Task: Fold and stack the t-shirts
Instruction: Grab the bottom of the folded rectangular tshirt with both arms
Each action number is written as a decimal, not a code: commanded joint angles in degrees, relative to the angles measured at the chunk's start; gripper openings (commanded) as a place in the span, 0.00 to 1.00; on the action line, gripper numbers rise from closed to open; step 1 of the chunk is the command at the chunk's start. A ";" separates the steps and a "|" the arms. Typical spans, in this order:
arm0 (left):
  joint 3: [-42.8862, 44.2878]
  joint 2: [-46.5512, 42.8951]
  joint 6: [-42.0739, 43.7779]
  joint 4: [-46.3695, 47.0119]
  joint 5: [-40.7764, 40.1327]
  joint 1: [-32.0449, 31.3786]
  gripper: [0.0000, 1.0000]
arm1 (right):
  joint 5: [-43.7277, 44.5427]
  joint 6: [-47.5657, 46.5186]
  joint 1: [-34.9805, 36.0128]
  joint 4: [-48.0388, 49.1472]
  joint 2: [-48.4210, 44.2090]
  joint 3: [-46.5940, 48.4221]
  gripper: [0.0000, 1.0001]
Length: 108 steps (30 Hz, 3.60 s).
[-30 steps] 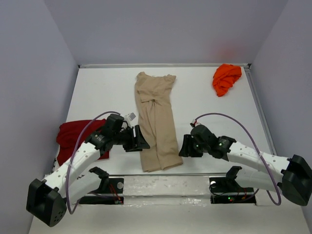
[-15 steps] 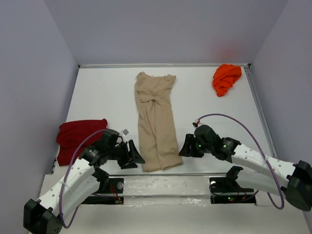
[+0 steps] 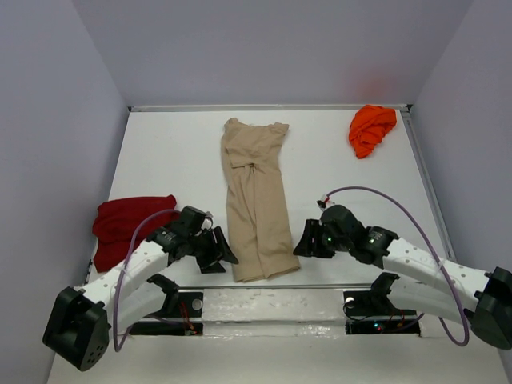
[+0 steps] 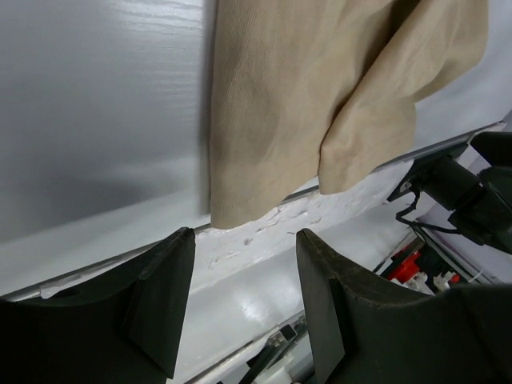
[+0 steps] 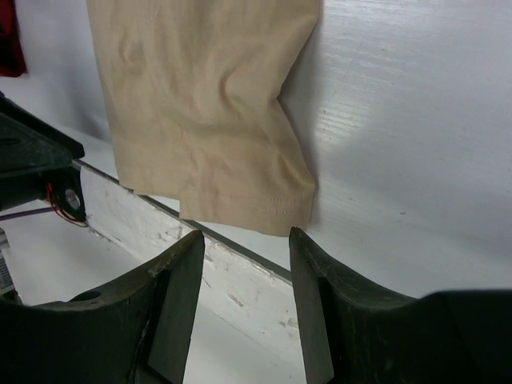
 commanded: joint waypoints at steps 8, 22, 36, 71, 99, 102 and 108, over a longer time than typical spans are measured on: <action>-0.52 7.28 -1.95 10.49 -1.22 -5.77 0.61 | -0.86 -1.09 -1.38 1.62 -2.43 2.63 0.52; -2.63 3.77 -8.10 9.27 -3.50 -11.31 0.59 | -1.21 -0.74 -2.44 1.80 -3.48 3.07 0.52; -7.29 4.47 -12.15 11.19 -8.52 -11.84 0.60 | -2.09 -0.74 -2.96 1.97 -3.83 2.37 0.52; 0.44 13.71 -7.40 14.10 -5.09 -14.56 0.45 | -4.73 4.45 -2.96 8.21 4.08 -5.89 0.50; -2.99 1.83 -15.84 6.46 -2.89 -15.79 0.69 | -1.04 1.11 -2.96 4.52 4.96 -0.18 0.50; -0.53 4.46 -14.70 6.28 -3.95 -15.79 0.62 | -0.95 0.93 -2.96 3.91 3.64 0.43 0.50; 1.41 10.62 -12.24 6.63 -5.97 -15.88 0.52 | 0.28 0.75 -2.96 1.71 0.31 1.40 0.50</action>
